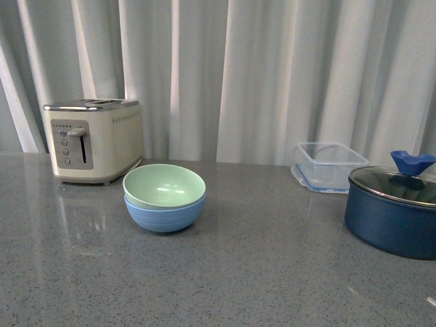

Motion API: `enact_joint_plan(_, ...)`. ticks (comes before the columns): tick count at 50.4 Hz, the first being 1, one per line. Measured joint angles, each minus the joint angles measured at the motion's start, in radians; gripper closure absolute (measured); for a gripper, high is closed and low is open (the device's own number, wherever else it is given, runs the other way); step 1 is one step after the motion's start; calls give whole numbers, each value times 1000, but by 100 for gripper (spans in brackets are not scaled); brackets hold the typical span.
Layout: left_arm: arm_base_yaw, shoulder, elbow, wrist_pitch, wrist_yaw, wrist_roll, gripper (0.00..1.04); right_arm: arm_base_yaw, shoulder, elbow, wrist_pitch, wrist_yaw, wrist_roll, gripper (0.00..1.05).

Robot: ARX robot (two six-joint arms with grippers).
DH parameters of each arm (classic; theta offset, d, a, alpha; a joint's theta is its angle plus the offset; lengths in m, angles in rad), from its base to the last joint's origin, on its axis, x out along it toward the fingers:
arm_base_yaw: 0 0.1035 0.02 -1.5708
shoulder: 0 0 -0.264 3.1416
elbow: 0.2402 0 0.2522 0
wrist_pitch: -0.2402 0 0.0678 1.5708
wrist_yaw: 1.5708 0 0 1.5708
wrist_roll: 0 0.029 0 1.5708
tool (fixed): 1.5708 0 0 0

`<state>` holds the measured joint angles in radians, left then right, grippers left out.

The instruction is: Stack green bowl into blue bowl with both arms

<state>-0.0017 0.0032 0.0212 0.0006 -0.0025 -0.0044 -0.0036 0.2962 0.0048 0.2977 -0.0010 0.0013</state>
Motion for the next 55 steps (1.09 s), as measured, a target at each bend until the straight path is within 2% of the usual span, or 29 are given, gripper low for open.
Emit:
enact_joint_plan(20,0,0,0,0,0,0,7,0,-128,0,-126,0,0,104)
enact_joint_plan(26,0,0,0,0,0,0,7,0,-253,0,-285,0,-1,104)
enact_joint_plan(44,0,0,0,0,0,0,7,1,-291,0,-296,0,-1,104)
enact_joint_plan(46,0,0,0,0,0,0,7,0,-291,0,-296,0,-2,100)
enact_joint_plan(50,0,0,0,0,0,0,7,1,-292,0,-296,0,-2,85)
enact_joint_plan(55,0,0,0,0,0,0,7,1,-292,0,-296,0,-2,71)
